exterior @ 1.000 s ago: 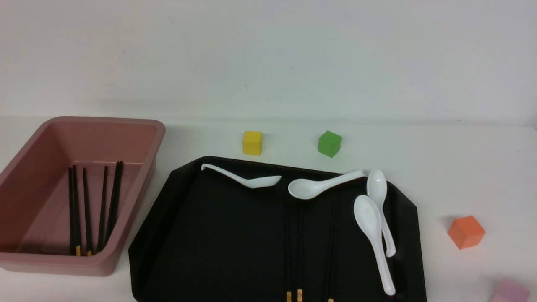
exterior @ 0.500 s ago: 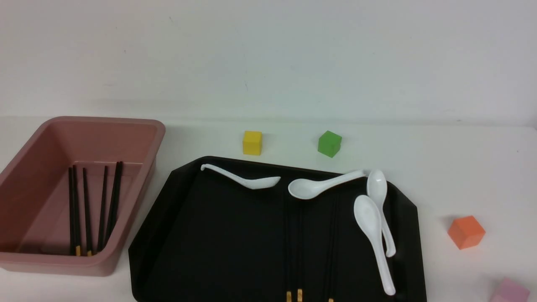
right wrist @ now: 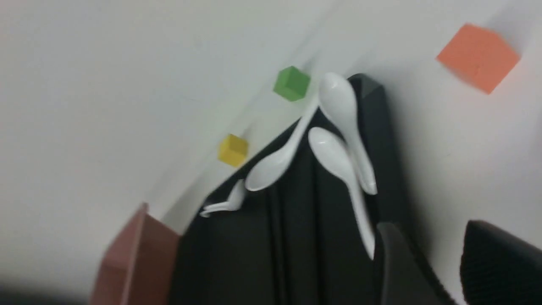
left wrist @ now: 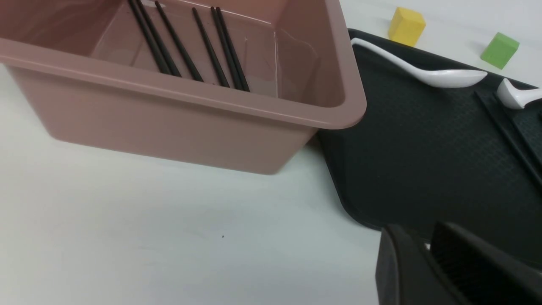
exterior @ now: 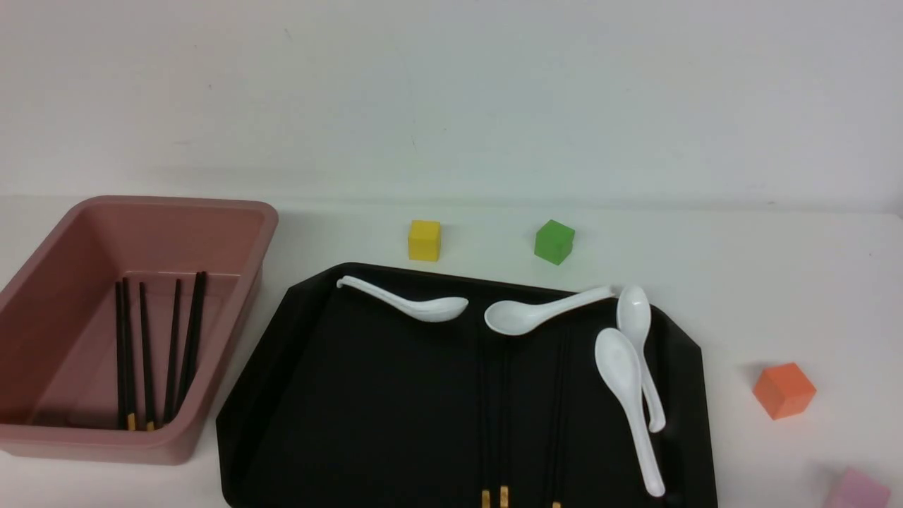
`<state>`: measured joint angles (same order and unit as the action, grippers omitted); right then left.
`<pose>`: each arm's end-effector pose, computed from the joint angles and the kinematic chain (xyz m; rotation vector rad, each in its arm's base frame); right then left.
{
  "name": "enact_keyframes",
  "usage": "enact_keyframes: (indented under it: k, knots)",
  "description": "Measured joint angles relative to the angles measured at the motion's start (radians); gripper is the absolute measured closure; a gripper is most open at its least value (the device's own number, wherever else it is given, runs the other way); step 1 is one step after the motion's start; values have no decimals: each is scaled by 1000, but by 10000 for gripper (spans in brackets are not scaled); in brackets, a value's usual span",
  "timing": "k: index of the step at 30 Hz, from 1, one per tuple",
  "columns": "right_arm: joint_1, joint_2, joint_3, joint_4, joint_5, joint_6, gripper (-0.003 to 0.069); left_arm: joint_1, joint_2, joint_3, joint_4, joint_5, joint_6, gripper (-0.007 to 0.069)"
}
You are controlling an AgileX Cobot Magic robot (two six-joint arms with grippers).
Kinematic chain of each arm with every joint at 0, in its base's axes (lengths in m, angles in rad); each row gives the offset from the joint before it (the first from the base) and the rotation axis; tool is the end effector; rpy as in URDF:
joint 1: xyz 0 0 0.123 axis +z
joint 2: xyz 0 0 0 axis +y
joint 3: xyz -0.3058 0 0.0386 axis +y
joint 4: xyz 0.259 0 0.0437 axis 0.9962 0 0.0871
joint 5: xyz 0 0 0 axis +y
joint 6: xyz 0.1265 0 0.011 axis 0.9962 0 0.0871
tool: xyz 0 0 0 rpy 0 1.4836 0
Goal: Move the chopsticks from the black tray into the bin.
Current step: Use the right arm to grab a pair of chopsticks
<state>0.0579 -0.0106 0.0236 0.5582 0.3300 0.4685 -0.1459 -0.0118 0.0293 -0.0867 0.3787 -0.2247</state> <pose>0.0743 0.0262 0.1727 0.7320 1.7211 0.9037 0.0730 -0.0148 0.1587 -0.1285 1.8881 -0.3392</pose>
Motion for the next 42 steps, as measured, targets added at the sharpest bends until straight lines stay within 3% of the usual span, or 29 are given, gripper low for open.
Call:
enact_keyframes:
  k: [9,17,21,23,26,28,32,33,36,42]
  knots:
    - [0,0,-29,33,9,-16,419,0,0,0,0,0,0,500]
    - [0,107,-332,-78,38,-246,419,0,0,0,0,0,0,493]
    - [0,333,-517,-247,247,-327,419,0,0,0,0,0,0,493]
    - [0,538,-610,-351,462,-345,419,0,0,0,0,0,0,493]
    - [0,727,-672,-389,617,-361,419,0,0,0,0,0,0,490]
    - [0,872,-701,-349,682,-402,419,0,0,0,0,0,0,487]
    - [16,1067,-719,-146,718,-526,419,0,0,0,0,0,0,482]
    - [53,1159,-723,-28,710,-598,419,0,0,0,0,0,0,482]
    - [172,1310,-744,139,662,-703,419,0,0,0,0,0,0,482]
    - [399,1515,-897,172,570,-656,419,0,0,0,0,0,0,480]
